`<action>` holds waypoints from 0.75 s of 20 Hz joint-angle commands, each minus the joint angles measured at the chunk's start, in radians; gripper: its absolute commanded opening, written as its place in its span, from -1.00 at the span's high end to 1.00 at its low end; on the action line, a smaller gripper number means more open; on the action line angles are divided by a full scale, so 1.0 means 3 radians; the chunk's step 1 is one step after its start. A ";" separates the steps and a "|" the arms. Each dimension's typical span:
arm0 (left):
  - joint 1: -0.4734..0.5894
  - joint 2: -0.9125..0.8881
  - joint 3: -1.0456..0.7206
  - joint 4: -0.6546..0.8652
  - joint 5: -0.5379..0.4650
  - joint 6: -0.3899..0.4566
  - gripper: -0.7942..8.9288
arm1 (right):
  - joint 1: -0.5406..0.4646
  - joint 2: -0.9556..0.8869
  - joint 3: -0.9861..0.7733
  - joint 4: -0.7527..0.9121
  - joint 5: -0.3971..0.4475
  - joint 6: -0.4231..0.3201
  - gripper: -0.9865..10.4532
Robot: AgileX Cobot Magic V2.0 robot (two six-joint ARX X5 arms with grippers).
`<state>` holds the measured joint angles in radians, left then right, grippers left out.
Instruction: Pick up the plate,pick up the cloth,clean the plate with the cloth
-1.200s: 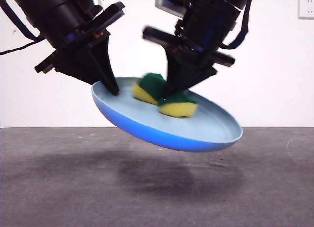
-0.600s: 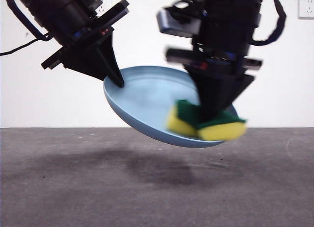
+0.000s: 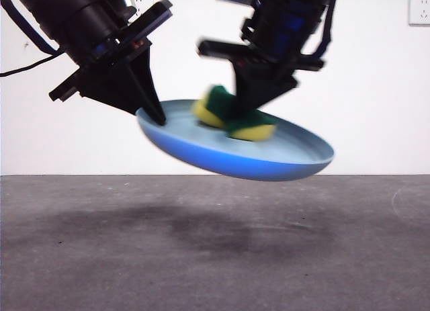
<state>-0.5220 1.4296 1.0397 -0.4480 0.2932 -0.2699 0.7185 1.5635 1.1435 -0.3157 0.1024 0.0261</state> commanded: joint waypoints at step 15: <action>0.0793 0.0609 0.0027 0.0050 -0.0886 0.0791 0.85 | 0.0008 -0.1147 -0.0034 -0.0835 -0.0407 0.0033 0.85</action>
<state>-0.2867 1.5955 1.0481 -0.4347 0.0273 -0.0582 0.7197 1.2175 1.1423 -0.5671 -0.0231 0.0296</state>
